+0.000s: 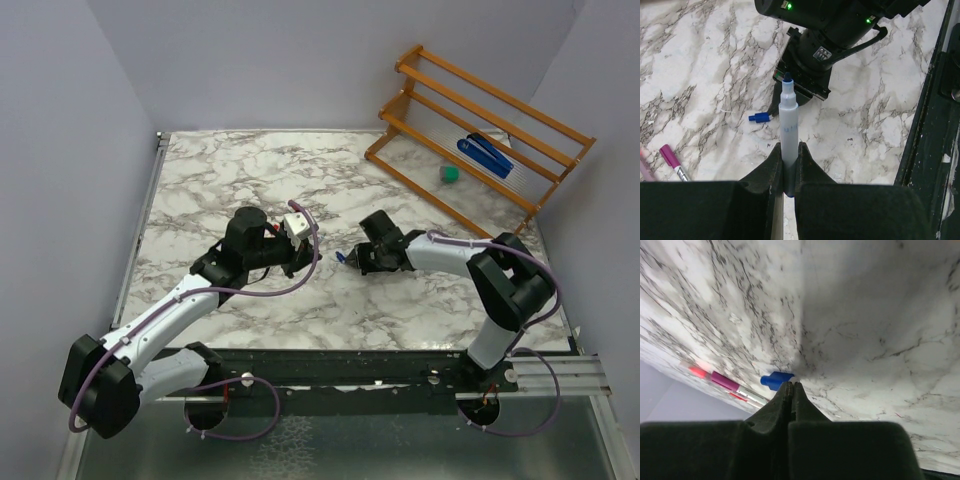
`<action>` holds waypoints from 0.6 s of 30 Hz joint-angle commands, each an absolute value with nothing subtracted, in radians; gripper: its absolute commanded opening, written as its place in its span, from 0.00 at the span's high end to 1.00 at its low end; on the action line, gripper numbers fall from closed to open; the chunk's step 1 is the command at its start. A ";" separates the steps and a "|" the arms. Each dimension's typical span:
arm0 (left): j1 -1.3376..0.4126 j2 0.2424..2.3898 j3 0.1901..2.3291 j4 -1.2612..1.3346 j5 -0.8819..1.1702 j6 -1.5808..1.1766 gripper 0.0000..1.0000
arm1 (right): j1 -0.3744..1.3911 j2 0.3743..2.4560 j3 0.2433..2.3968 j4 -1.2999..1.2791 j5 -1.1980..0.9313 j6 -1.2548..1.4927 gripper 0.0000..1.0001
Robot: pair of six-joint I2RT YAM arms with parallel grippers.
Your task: Insert the pens into the pen caps
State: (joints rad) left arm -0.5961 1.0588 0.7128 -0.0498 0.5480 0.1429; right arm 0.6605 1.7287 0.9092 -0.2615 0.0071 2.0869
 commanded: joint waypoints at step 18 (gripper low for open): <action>-0.584 1.093 0.741 -0.059 0.526 0.151 1.00 | 0.446 1.569 0.927 -0.332 0.281 1.711 0.54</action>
